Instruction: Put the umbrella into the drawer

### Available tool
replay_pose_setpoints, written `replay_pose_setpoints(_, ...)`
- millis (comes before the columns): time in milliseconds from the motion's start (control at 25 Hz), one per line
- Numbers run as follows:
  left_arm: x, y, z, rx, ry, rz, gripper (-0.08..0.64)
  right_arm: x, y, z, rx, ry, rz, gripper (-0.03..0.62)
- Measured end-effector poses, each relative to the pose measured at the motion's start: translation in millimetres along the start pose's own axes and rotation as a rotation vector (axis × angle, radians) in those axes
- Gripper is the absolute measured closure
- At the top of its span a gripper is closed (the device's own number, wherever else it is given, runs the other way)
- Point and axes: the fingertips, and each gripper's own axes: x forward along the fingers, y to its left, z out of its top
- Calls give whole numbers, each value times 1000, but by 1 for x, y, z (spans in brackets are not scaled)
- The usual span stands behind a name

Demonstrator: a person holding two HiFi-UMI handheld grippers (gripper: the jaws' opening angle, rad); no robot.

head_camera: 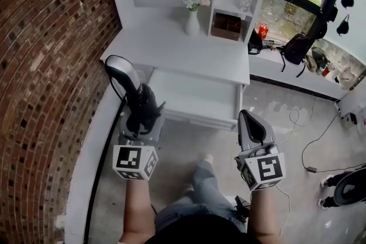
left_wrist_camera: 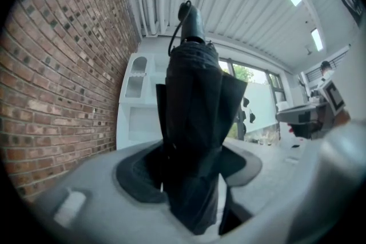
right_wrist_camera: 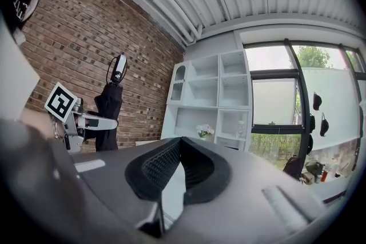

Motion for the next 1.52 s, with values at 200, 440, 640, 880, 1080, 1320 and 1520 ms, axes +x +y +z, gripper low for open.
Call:
replay_pose_setpoints(200, 35, 10, -12, 0, 28, 6, 313, 32, -23, -10, 29, 1, -4, 592)
replay_pose_setpoints(440, 91, 28, -22, 2, 59, 28, 313, 87, -56, -18, 49, -4, 10, 592)
replay_pose_setpoints(640, 145, 47, -34, -10, 109, 53, 313, 141, -87, -19, 58, -6, 34, 592)
replay_pose_setpoints(880, 204, 67, -64, -31, 199, 89, 313, 200, -124, -31, 82, 11, 61, 592)
replay_pose_setpoints(1080, 238, 80, -110, -91, 306, 125, 313, 241, -146, -56, 122, 49, 93, 592)
replay_pose_setpoints(1320, 260, 85, -177, -212, 454, 162, 313, 274, -151, -86, 137, 112, 138, 592)
replay_pose_setpoints(1520, 263, 74, -230, -340, 581, 180, 314, 289, -157, -106, 156, 149, 162, 592)
